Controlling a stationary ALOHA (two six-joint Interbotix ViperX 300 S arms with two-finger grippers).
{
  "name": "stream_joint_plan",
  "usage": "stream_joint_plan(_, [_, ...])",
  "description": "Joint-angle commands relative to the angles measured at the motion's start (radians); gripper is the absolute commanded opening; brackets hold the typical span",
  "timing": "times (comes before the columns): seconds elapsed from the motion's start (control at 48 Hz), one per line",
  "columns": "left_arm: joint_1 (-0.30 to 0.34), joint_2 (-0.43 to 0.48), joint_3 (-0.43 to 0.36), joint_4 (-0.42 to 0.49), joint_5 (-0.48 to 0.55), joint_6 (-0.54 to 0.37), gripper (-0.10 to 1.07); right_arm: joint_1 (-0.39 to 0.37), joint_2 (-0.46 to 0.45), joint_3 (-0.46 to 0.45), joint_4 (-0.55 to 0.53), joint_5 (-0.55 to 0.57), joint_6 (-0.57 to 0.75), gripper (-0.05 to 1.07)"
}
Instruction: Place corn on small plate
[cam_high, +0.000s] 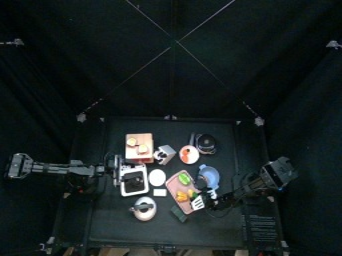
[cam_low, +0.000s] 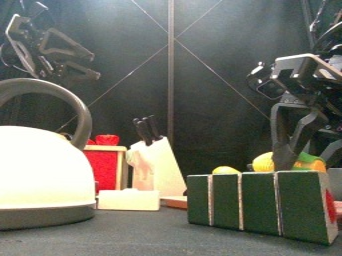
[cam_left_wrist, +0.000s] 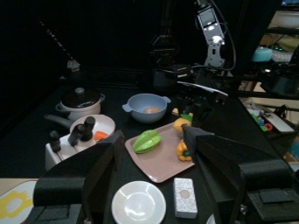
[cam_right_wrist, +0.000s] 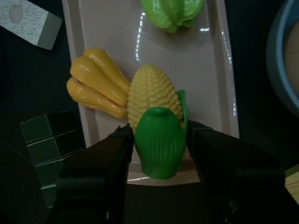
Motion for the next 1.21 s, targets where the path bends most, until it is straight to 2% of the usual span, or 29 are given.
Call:
stream_joint_plan(0.0, [0.0,0.0,-0.009,-0.002,-0.005,0.0,0.91,-0.002,-0.028,-0.02,-0.005,-0.002,-0.002,0.77])
stream_joint_plan(0.271, [0.002,0.0,-0.008,-0.002,-0.005,0.002,0.91,-0.008,-0.041,-0.043,-0.032,-0.002,-0.002,0.77])
stream_joint_plan(0.604, [0.003,0.0,-0.006,-0.002,0.009,0.002,0.91,-0.04,-0.049,-0.092,-0.192,-0.003,0.002,0.77])
stream_joint_plan(0.833, [0.003,0.0,-0.006,0.002,0.025,0.002,0.91,-0.121,-0.012,-0.109,-0.373,-0.052,0.011,0.77])
stream_joint_plan(1.188, [0.003,0.0,-0.008,0.0,0.023,0.002,0.91,-0.265,0.115,-0.219,-0.575,-0.14,0.008,0.77])
